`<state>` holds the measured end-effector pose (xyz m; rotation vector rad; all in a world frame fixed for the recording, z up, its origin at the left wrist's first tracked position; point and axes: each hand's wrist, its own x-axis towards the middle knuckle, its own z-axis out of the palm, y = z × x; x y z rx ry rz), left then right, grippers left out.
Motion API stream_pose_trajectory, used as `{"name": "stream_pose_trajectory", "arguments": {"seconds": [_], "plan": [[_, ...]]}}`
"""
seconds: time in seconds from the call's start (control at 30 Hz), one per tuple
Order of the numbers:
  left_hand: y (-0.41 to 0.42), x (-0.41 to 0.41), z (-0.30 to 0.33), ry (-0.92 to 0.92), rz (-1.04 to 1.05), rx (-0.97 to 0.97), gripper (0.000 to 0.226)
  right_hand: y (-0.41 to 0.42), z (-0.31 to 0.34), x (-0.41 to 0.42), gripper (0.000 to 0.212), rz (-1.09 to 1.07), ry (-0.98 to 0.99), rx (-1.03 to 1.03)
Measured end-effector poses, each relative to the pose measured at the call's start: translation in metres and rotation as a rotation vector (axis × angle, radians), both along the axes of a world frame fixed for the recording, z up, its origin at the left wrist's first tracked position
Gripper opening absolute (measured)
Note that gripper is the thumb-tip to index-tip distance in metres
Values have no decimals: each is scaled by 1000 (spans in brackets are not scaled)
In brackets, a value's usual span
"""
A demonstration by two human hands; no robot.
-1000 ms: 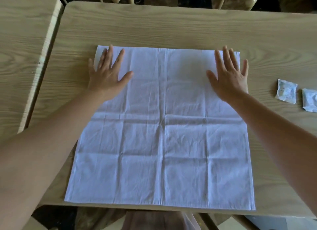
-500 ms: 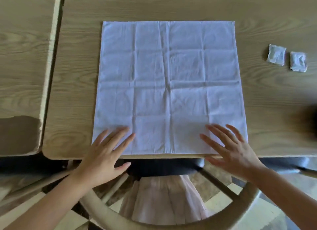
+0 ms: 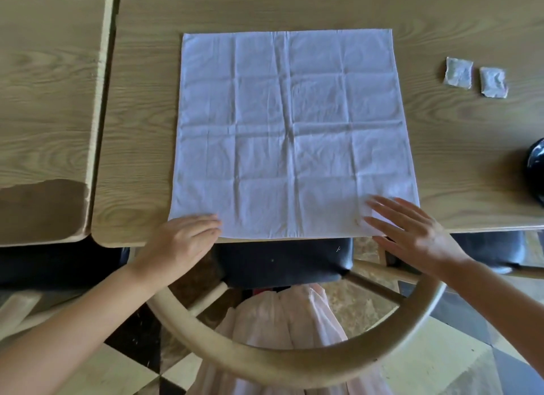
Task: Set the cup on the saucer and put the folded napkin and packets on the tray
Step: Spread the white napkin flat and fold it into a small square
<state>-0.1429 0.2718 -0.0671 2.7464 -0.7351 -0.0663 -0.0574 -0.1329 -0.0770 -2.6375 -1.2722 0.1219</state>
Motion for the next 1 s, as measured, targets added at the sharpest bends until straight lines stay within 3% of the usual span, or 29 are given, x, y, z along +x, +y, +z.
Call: {"name": "stream_pose_trajectory", "arguments": {"seconds": [0.07,0.17,0.27,0.33,0.4,0.47,0.53,0.6,0.73,0.93,1.0], "plan": [[-1,2,7,73,25,-20,45,2,5,-2,23,-12,7,12],[-2,8,15,203,170,-120,25,9,14,-3,23,-115,45,82],[3,8,18,297,284,-198,13,16,26,-5,12,-345,198,128],[4,6,22,392,348,-202,9,15,36,-4,17,-499,374,50],[7,7,31,609,372,-175,15,10,49,0,10,-491,559,-72],[9,11,44,856,310,-139,13,5,68,5,19,-398,699,-186],[10,17,58,969,265,-153,9,1,86,11,22,-370,762,-236],[10,27,71,939,290,-241,7,-3,100,20,16,-379,760,-197],[12,61,90,598,395,-386,14,7,119,53,20,-420,552,-63],[37,123,81,212,467,-323,31,42,102,135,11,-431,312,180],[44,145,66,147,496,-287,22,56,85,161,4,-440,287,160]]}}
